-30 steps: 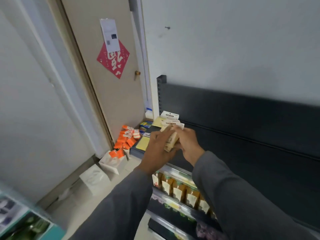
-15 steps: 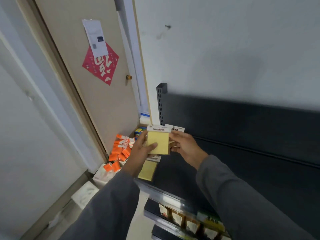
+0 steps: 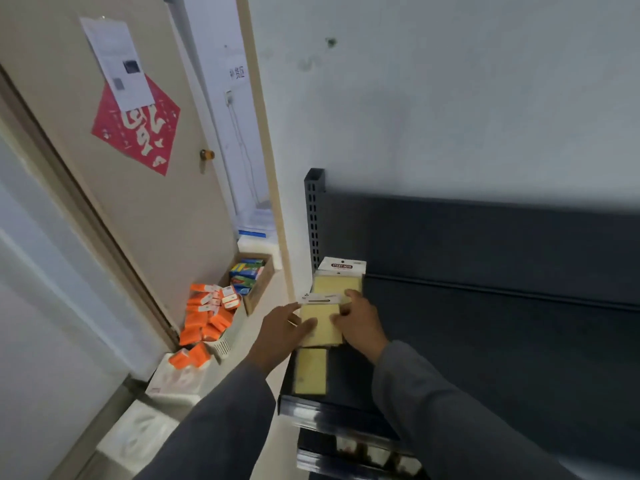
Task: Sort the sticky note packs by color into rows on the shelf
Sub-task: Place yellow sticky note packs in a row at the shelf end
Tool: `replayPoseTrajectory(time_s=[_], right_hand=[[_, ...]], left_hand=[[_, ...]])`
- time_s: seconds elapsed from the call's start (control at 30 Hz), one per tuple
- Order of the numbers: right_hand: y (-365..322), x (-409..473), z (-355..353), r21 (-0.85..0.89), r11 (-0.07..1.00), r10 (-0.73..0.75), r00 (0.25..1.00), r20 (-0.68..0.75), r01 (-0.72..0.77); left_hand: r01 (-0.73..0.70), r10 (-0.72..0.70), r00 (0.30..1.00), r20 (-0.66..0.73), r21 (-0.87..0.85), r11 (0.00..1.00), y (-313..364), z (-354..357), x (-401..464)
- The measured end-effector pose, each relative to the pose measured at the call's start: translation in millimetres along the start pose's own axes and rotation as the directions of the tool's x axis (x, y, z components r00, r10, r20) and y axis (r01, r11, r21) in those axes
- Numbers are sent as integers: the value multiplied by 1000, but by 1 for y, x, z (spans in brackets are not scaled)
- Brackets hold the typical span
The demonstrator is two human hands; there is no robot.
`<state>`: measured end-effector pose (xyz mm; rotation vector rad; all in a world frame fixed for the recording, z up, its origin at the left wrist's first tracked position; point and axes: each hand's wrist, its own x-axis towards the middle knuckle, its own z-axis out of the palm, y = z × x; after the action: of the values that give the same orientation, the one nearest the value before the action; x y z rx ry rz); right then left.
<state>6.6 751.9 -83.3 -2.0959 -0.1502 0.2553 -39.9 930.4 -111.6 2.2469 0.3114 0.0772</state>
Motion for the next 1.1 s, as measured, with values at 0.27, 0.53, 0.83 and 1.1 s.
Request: replayPoseTrajectory(time_s=[0.27,0.53,0.83,1.1], right_hand=[[5,-24,39,39,999,27,970,-243,-18],[1,-30,35,-41,998,40,946,-321,-57],[-5,-58,72,272,960,164,918,-360,-65],[-16,-69,90,321,945,172,929,-328,-61]], left_hand=[[-99,80,990,115,165,981,-11,-1,9],[-167,154,983,101,141,976,-6,7,8],[5,-40,998,-49,-577,817,9,26,-17],[-66,54,998,-42,-385,921,16,44,-18]])
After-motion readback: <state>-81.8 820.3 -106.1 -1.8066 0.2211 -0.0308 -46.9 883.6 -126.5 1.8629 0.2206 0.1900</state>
